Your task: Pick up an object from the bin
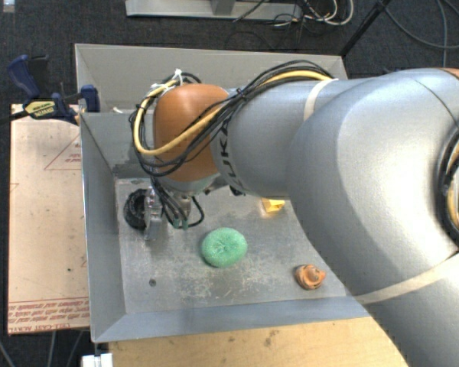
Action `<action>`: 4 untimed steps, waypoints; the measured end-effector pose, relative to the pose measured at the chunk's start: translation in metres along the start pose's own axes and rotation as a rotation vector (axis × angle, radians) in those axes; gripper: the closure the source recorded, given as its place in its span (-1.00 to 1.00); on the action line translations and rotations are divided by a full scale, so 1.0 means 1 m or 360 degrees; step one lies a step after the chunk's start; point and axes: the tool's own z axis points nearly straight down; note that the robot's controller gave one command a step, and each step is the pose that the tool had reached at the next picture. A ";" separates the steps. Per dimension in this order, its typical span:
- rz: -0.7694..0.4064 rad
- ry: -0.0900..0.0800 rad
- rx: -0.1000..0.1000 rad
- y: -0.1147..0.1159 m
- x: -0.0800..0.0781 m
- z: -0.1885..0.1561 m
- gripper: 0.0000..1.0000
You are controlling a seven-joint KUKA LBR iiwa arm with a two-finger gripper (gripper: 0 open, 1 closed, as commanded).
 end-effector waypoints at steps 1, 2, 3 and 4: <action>-0.0351 -0.0006 0.0002 -0.007 -0.022 -0.029 1.00; -0.0123 0.0015 0.0009 -0.009 -0.014 -0.098 -1.00; -0.0019 0.0001 0.0004 -0.008 -0.012 -0.132 -1.00; 0.0021 -0.0001 0.0003 0.001 -0.015 -0.086 -1.00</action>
Offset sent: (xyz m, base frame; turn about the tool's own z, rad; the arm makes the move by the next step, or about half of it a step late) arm 0.0084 -0.0107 0.1286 -0.0114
